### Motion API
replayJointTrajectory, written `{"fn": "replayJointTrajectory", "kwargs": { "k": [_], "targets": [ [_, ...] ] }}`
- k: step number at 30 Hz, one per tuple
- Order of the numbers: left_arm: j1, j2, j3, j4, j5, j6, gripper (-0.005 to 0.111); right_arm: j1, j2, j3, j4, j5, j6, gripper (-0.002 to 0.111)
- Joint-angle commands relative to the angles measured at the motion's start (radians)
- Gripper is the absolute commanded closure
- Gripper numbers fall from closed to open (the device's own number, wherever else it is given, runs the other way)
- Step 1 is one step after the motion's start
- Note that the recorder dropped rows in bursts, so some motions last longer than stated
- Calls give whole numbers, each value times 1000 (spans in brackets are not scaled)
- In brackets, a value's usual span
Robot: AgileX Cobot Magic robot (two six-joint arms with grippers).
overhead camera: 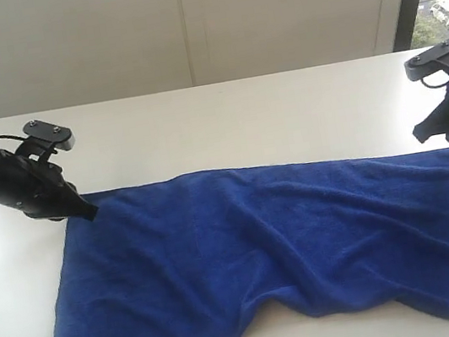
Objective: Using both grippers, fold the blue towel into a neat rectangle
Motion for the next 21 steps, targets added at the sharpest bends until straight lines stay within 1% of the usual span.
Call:
{"fn": "replayJointTrajectory", "kwargs": {
  "k": [1,6,10,13,15,17,21],
  "targets": [
    [-1,35,-57,-47,25,14,107,-20,32,-63,41,53,-46,108],
    [-1,88,-105,-71,16,30,107,-20,63,-71,41,71,-55,108],
    [-1,114,-117,-74,13,37,107,-20,95,-71,-21,81,-44,108],
    [-1,116,-117,-74,13,80,107,-30,135,-71,-55,69,-13,108],
    [-1,120,-117,-50,13,83,107,-33,143,-71,-70,47,-1,108],
    [-1,129,-117,14,9,73,107,-39,144,-76,-85,9,1,108],
    [-1,129,-117,26,-35,71,107,-40,147,-99,-105,-22,1,108]
  ]
}}
